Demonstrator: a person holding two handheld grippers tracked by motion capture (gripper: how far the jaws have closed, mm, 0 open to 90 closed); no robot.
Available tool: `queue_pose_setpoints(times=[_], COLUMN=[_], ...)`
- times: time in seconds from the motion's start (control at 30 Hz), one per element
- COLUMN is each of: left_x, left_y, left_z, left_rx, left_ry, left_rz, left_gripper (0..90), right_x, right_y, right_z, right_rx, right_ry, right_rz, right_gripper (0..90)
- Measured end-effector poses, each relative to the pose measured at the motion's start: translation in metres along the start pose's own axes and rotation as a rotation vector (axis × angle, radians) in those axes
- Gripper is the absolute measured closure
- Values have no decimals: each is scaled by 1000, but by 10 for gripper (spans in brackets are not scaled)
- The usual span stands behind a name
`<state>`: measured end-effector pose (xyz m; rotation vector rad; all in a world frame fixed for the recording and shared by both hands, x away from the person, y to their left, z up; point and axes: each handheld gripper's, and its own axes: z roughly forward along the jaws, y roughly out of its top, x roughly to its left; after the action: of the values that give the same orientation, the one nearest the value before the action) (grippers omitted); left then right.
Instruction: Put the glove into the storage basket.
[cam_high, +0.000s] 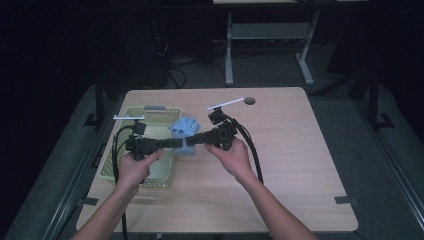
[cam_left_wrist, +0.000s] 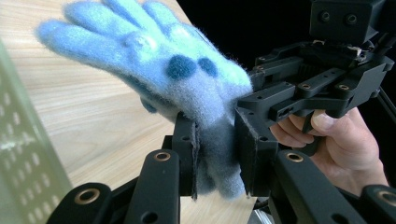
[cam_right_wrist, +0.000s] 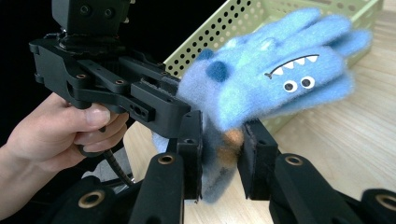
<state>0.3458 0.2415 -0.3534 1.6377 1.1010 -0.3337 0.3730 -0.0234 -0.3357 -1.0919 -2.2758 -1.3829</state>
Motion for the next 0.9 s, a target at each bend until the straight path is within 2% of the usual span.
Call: queue_pose_setpoints(times=[0.23, 0.9], left_x=[6, 33], left_y=[-1, 2], left_z=[-12, -51], left_rx=[-6, 0], left_ry=[26, 39], left_rz=[-12, -47], left_gripper=[705, 705], right_x=[3, 15], right_y=[6, 22], right_z=[15, 58], right_rx=[18, 33], right_ry=[12, 44], right_rz=[-11, -21], right_gripper=[723, 721])
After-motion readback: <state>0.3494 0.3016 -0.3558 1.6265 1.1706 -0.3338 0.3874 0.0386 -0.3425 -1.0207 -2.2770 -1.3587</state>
